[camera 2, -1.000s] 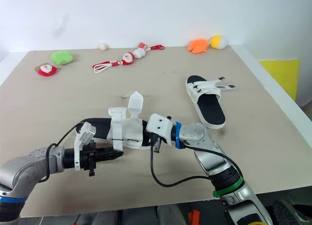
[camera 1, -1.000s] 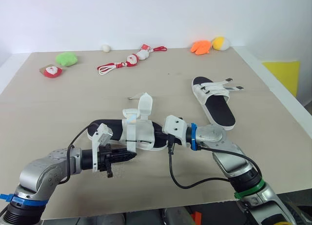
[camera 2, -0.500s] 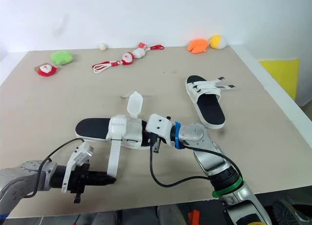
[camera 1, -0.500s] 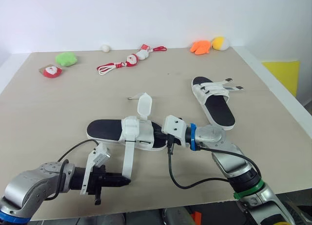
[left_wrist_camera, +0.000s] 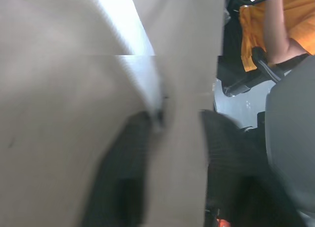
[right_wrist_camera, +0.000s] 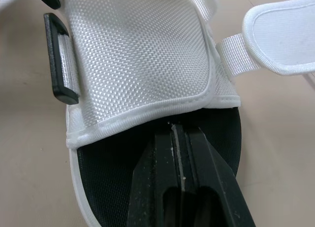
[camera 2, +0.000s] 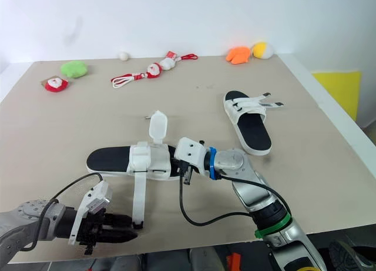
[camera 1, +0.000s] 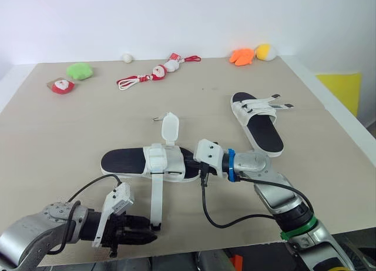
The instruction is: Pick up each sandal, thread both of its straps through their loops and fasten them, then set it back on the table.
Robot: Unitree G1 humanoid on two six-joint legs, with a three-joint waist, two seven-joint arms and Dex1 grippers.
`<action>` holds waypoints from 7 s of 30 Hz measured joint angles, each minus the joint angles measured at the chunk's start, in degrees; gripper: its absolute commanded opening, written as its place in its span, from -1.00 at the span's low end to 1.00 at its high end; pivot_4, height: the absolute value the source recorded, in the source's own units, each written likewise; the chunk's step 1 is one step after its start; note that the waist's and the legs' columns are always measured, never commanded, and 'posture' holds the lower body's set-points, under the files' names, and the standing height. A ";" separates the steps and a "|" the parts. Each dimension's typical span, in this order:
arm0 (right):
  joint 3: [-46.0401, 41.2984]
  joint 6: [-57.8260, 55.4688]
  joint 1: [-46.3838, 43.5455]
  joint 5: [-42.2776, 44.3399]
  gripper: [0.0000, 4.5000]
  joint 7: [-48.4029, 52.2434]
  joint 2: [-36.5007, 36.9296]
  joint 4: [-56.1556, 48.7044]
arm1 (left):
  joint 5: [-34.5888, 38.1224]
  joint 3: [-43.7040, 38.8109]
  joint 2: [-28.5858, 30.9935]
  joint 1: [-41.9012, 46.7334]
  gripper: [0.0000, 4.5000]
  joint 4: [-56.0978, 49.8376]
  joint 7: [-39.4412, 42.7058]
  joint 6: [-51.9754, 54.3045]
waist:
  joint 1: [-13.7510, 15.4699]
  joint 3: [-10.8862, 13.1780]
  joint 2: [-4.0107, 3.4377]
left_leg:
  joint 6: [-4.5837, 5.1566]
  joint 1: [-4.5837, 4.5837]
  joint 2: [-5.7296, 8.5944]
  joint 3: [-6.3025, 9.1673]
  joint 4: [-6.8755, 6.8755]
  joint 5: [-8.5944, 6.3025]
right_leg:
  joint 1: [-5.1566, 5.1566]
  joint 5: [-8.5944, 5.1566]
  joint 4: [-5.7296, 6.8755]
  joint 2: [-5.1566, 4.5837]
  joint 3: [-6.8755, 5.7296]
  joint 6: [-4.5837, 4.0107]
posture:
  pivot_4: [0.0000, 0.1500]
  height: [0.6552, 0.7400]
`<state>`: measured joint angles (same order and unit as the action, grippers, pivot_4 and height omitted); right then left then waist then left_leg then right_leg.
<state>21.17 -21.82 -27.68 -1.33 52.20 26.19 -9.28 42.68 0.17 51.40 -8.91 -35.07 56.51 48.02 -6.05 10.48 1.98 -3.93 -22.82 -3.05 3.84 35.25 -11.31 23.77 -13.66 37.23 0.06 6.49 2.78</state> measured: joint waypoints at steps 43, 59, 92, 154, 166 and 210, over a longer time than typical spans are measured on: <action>0.64 0.80 -1.43 0.05 -1.00 2.77 0.55 1.05 | -72.60 3.07 -6.23 6.25 0.93 30.96 -31.41 -116.30 | 0.22 -0.27 0.14 | -0.07 0.29 0.00 -0.77 -0.38 -0.07 | 0.08 0.17 0.02 -0.11 0.57 0.27 | 1.00 1.00; 0.75 -0.07 -1.41 0.03 -1.00 2.75 0.76 0.91 | -71.62 8.72 -6.46 7.17 -0.99 30.88 -33.30 -115.50 | 0.25 -0.41 -0.08 | -0.04 0.57 0.07 -0.70 -0.38 -0.09 | -0.29 0.05 0.04 -0.13 0.61 0.39 | 1.00 1.00; 1.24 0.99 -1.57 0.46 -1.00 2.61 0.57 1.49 | 28.86 1.29 5.23 16.81 -0.99 5.33 -16.58 -21.88 | 0.17 -0.37 -0.02 | 0.07 0.62 -0.01 -0.56 -0.26 -0.16 | -0.32 -0.23 0.13 0.13 0.61 0.09 | 1.00 1.00; 3.18 7.04 -1.70 -4.74 -1.00 0.95 0.66 2.34 | -4.53 0.04 -19.25 43.93 -0.99 53.17 6.71 -11.90 | 0.15 -0.40 0.03 | 0.06 0.50 -0.07 -0.34 0.14 -0.15 | -0.42 0.00 0.22 0.36 0.65 0.38 | 1.00 1.00; 3.13 6.16 -1.34 -4.72 -1.00 0.89 0.12 1.78 | -8.58 0.00 -19.92 44.75 -0.99 54.26 7.65 -14.41 | 0.16 -0.40 0.03 | 0.06 0.50 -0.07 -0.34 0.14 -0.15 | -0.42 0.00 0.22 0.36 0.65 0.37 | 1.00 1.00; 2.80 5.97 -1.27 -4.45 -1.00 1.32 -0.12 1.70 | -24.55 1.56 -21.08 46.65 0.39 61.74 9.54 -34.20 | 0.12 -0.40 0.03 | 0.06 0.47 -0.08 -0.34 0.08 -0.16 | -0.37 -0.03 0.20 0.37 0.65 0.35 | 1.00 1.00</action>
<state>23.97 -15.84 -28.95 -5.79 53.53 26.07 -7.59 18.13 1.73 30.32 37.74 26.66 66.04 13.83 -5.93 10.08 2.00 -3.88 -22.36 -3.12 3.51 35.33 -11.47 23.40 -13.69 37.43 0.44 7.14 3.13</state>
